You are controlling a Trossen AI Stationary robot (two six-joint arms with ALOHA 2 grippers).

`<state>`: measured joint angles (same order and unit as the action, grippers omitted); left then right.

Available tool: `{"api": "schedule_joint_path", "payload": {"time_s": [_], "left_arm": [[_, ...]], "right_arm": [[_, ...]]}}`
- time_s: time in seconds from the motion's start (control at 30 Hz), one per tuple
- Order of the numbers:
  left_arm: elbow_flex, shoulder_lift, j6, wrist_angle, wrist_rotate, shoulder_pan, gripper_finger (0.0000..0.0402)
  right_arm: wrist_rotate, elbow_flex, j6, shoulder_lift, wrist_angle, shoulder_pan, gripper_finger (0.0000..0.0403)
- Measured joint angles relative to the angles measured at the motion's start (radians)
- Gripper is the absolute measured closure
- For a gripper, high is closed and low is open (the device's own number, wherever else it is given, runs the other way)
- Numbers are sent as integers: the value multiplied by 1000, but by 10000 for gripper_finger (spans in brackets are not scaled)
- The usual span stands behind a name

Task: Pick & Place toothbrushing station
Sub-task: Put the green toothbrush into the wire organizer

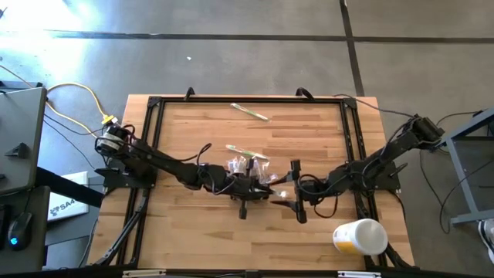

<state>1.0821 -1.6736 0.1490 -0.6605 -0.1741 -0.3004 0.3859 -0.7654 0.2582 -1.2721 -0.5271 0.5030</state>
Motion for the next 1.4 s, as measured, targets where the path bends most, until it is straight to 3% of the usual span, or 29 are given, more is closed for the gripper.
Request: {"api": "schedule_joint_path", "payload": {"time_s": [0.47, 1.17, 1.4], "left_arm": [[0, -4, 1, 35, 0, -1, 402], [0, -4, 58, 6, -42, -1, 402], [0, -4, 64, 6, -44, -1, 402]], "right_arm": [[11, 0, 11, 0, -7, 1, 268], [61, 0, 1, 0, 82, 1, 387], [61, 0, 9, 0, 90, 1, 391]]}}
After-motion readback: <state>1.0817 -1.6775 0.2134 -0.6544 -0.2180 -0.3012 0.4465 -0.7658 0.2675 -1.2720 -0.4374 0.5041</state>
